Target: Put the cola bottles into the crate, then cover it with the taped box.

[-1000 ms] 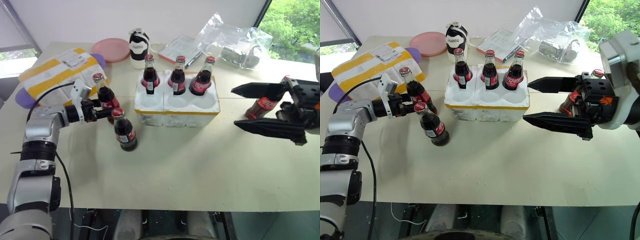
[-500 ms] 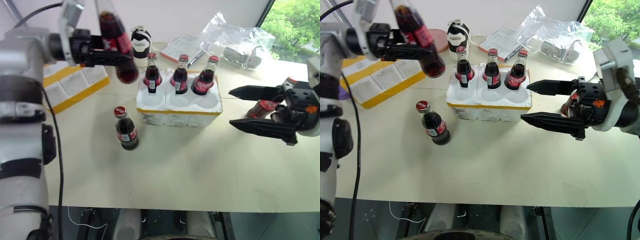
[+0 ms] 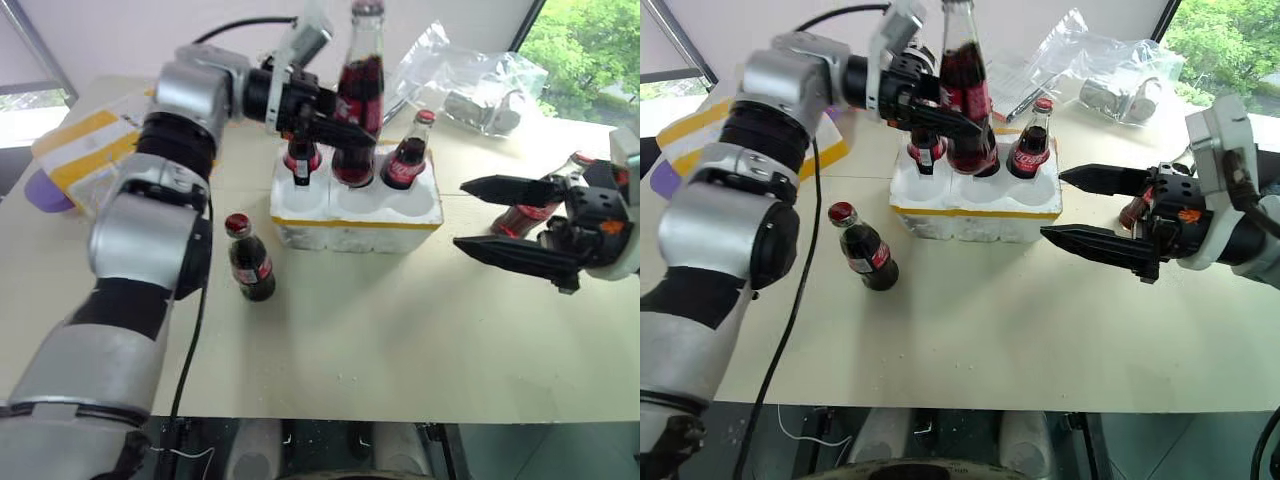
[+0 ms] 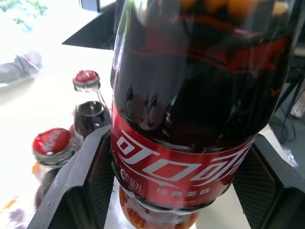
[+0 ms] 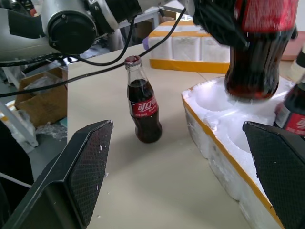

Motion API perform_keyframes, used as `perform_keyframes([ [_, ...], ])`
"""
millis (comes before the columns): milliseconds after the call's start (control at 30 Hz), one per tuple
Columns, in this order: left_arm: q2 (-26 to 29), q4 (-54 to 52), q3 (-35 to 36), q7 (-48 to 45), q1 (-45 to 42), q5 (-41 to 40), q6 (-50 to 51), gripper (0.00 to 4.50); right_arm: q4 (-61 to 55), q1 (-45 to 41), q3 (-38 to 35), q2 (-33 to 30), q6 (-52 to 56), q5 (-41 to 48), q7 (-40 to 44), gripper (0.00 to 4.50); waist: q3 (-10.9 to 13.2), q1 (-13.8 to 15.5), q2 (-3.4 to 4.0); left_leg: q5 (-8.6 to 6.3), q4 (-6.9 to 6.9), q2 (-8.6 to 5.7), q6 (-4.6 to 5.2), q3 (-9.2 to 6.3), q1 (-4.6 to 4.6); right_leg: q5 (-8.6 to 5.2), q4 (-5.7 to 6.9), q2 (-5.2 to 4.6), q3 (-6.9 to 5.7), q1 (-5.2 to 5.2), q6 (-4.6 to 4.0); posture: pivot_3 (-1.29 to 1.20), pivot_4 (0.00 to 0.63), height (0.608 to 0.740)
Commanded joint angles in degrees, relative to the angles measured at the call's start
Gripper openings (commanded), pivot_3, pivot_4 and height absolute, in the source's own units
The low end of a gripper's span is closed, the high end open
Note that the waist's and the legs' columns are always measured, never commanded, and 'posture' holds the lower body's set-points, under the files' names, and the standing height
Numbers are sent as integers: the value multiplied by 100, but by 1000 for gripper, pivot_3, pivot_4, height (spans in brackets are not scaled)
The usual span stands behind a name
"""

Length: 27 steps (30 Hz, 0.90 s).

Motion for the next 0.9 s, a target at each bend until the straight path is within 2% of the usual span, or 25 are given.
perform_keyframes([
  [33,-167,76,106,289,-452,142,-274,2824,-165,69,-299,66,-154,41,-83,4500,0,4,0,0,0,0,0,0,0,0,0,0,0,0,0,0,150,740],
  [400,-619,339,140,843,-599,621,-409,2824,-267,300,-303,265,-394,-77,-308,4500,2,6,1,-5,0,0,9,-6,-1,0,0,-1,0,-1,0,0,150,740],
  [767,-721,-114,284,643,-972,482,745,2824,-316,469,-351,332,-504,-77,-414,4500,3,3,0,-8,0,0,14,-8,-2,0,0,-1,0,-1,0,0,150,740],
  [900,-640,-387,171,1126,-1028,677,1536,2824,-319,503,-370,331,-521,-48,-470,4500,3,4,0,-8,0,0,14,-9,-2,0,0,-1,1,-1,0,0,150,740],
])
